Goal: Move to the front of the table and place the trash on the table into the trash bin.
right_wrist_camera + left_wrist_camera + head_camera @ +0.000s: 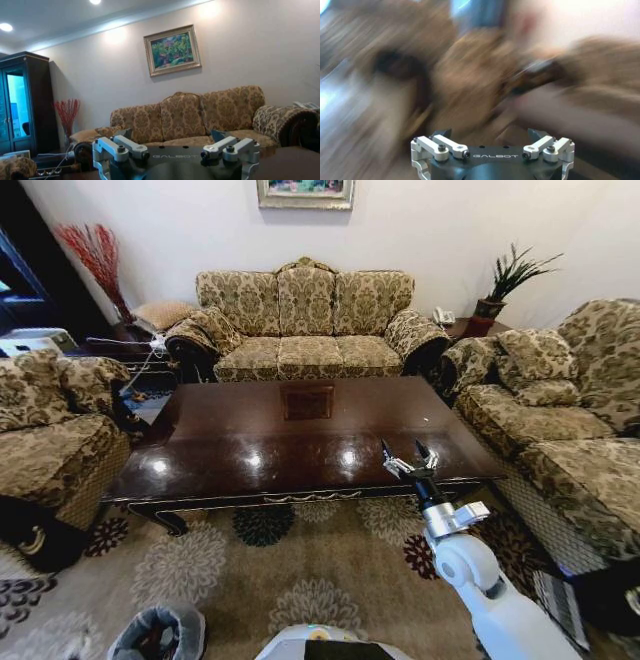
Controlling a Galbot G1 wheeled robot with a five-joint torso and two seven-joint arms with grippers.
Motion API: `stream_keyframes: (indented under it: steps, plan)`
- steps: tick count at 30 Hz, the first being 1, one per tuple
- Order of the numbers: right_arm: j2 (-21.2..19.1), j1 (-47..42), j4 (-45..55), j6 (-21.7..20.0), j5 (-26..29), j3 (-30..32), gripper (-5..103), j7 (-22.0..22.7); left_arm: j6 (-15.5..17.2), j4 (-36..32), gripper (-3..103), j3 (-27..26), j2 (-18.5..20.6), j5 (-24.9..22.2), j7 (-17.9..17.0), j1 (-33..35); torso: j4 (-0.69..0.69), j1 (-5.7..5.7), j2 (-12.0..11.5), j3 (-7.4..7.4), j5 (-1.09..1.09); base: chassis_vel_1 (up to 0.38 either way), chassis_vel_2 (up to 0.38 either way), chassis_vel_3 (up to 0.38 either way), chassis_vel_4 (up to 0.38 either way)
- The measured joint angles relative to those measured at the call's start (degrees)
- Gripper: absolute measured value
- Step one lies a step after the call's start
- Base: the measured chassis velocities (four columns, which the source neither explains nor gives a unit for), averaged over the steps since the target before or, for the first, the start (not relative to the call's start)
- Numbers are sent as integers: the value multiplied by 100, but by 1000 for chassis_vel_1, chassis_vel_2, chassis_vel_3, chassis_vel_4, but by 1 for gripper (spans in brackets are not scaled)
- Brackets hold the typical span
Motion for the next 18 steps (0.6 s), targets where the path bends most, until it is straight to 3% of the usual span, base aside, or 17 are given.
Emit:
stream_keyframes:
  steps: [1,2,4,6,7,10,11,14,15,16,18]
  plan:
    - [0,0,0,0,0,0,100,0,-246,-343,100,92,32,220,141,27,-1,0,0,0,-1,0,0,0,0]
    - [0,0,0,0,0,0,100,0,-246,-343,100,92,32,220,141,27,-1,0,0,0,-1,0,0,0,0]
    - [0,0,0,0,0,0,100,0,-376,-1362,100,385,110,399,70,147,-1,0,0,0,0,0,0,0,0]
    - [0,0,0,0,0,0,100,0,-36,-2319,100,632,223,456,-229,329,-2,0,0,0,3,0,0,0,0]
    - [0,0,0,0,0,0,100,0,-36,-2319,100,632,223,456,-229,329,-2,0,0,0,3,0,0,0,0]
    - [0,-1,0,0,0,-1,100,0,508,-3412,100,727,348,435,-651,600,-1,0,0,0,1,0,0,0,0]
    - [0,-1,0,0,0,-1,100,0,508,-3412,100,727,348,435,-651,600,-1,0,0,0,1,0,0,0,0]
    - [0,0,0,0,0,0,100,0,1414,-4589,100,725,642,114,-1108,738,0,0,0,0,2,0,0,0,0]
    - [0,0,0,0,0,0,100,0,1623,-4763,100,743,739,8,-1172,721,0,0,0,0,2,0,0,0,0]
    - [0,0,0,0,0,0,100,0,1623,-4763,100,743,739,8,-1172,721,0,0,0,0,2,0,0,0,0]
    - [0,0,0,0,0,0,100,0,2168,-5173,100,855,984,-351,-1366,632,-1,0,0,0,2,0,0,0,0]
